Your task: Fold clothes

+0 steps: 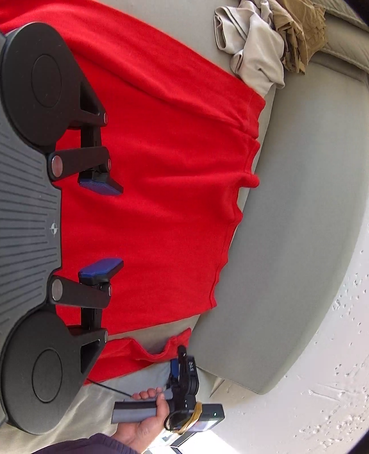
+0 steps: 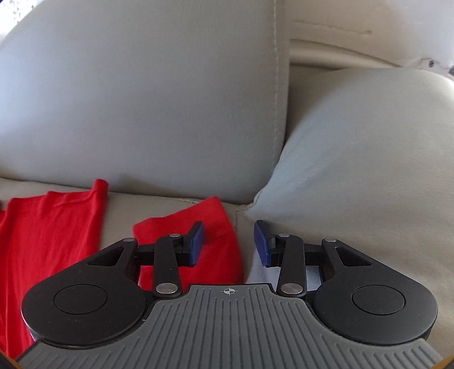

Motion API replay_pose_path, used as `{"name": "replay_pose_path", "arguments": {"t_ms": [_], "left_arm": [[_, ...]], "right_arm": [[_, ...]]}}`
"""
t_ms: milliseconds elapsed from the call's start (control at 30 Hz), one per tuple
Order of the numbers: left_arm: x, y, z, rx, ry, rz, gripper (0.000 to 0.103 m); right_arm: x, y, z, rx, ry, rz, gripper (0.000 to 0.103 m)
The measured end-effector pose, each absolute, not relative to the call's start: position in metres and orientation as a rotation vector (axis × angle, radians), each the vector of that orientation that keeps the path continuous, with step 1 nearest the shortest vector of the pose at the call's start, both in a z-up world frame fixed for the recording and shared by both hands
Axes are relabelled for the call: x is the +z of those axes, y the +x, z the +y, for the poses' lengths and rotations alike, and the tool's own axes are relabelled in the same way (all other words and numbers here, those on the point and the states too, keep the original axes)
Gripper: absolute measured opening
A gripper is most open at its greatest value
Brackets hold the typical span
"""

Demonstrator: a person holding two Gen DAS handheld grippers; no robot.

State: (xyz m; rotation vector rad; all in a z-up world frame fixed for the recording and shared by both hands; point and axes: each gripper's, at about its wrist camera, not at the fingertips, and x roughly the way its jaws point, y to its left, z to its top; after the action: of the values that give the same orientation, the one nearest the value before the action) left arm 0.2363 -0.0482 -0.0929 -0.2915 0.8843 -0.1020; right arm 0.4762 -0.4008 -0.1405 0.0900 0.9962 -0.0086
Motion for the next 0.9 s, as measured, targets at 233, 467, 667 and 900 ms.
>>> {"name": "replay_pose_path", "arguments": {"t_ms": [233, 467, 667, 900], "left_arm": [[-0.087, 0.233, -0.058, -0.124, -0.262, 0.877, 0.047], [-0.036, 0.207, -0.061, -0.163, -0.247, 0.773, 0.047], [0.005, 0.180, -0.068, -0.257, -0.310, 0.729, 0.048], [-0.003, 0.173, -0.102, -0.375, -0.359, 0.795, 0.048]], "right_arm": [[-0.143, 0.469, -0.390, 0.038, 0.048, 0.960, 0.008], [-0.052, 0.390, -0.407, -0.116, 0.149, 0.604, 0.008], [0.046, 0.301, -0.431, -0.275, 0.161, 0.324, 0.008], [0.051, 0.293, -0.474, -0.384, 0.072, 0.352, 0.008]]}}
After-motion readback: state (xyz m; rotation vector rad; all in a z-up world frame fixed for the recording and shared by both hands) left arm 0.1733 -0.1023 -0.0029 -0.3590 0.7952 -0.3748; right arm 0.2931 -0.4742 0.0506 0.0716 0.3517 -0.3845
